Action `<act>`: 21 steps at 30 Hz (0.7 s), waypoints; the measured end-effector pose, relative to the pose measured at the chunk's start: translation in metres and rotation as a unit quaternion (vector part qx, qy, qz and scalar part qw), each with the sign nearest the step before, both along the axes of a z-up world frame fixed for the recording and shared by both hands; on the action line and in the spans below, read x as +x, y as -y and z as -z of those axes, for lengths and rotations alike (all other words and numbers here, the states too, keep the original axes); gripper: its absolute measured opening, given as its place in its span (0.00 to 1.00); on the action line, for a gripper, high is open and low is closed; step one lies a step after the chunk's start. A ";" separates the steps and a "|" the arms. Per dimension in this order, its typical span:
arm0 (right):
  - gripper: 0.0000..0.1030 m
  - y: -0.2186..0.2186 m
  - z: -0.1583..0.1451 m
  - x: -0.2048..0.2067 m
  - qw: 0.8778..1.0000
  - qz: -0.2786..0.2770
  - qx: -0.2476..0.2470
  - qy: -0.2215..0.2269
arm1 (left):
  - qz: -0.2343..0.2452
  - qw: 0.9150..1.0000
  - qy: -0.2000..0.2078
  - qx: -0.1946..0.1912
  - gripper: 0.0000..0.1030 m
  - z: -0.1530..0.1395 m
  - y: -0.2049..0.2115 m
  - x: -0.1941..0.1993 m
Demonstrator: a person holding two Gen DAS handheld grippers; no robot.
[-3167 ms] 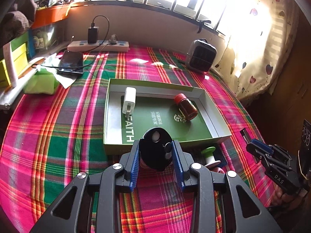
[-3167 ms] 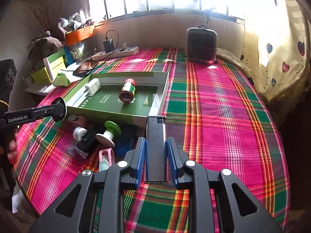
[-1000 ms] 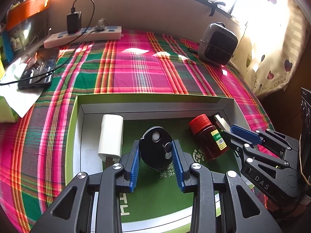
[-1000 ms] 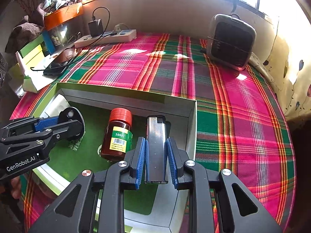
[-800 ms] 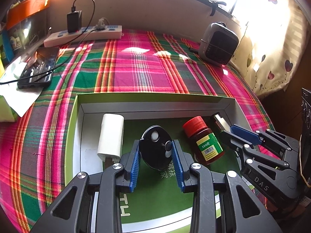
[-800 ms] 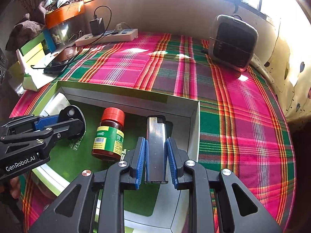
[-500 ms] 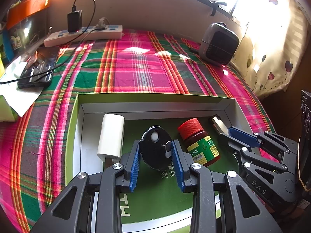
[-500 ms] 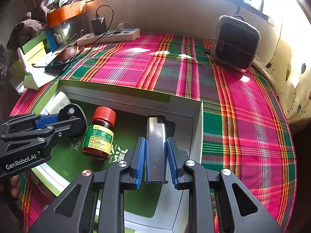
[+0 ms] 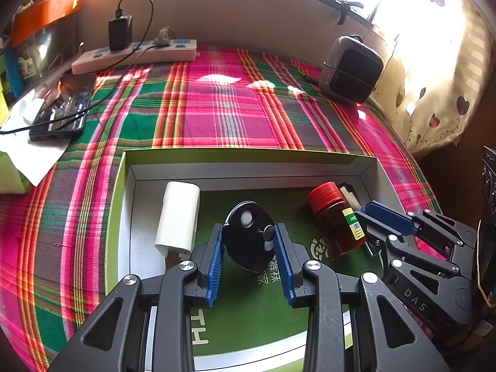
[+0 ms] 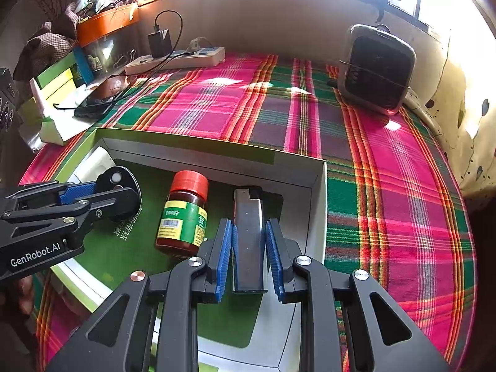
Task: Organize rigid objects
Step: 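Lower the black disc into the tray and open while the right gripper releases the bar there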
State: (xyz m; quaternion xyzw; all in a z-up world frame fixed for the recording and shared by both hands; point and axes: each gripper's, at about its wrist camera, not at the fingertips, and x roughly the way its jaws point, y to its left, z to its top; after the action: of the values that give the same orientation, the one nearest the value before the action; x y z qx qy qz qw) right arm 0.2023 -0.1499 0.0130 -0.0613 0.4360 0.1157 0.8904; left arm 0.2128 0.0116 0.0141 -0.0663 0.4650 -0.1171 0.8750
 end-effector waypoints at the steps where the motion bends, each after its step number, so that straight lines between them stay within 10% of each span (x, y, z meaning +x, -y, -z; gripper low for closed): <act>1: 0.24 0.000 0.000 -0.001 1.000 0.001 0.001 0.001 | 0.000 1.000 0.000 0.000 0.31 0.000 0.000 0.000; 21: 0.32 0.005 -0.018 -0.023 0.999 0.013 0.007 0.032 | -0.011 1.000 0.024 -0.005 0.40 -0.021 -0.008 -0.021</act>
State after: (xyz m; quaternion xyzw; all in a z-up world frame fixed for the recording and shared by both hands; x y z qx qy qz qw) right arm 0.1795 -0.1552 0.0310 -0.0530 0.4074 0.1047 0.9057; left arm 0.1917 0.0194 0.0347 -0.0729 0.4421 -0.1119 0.8870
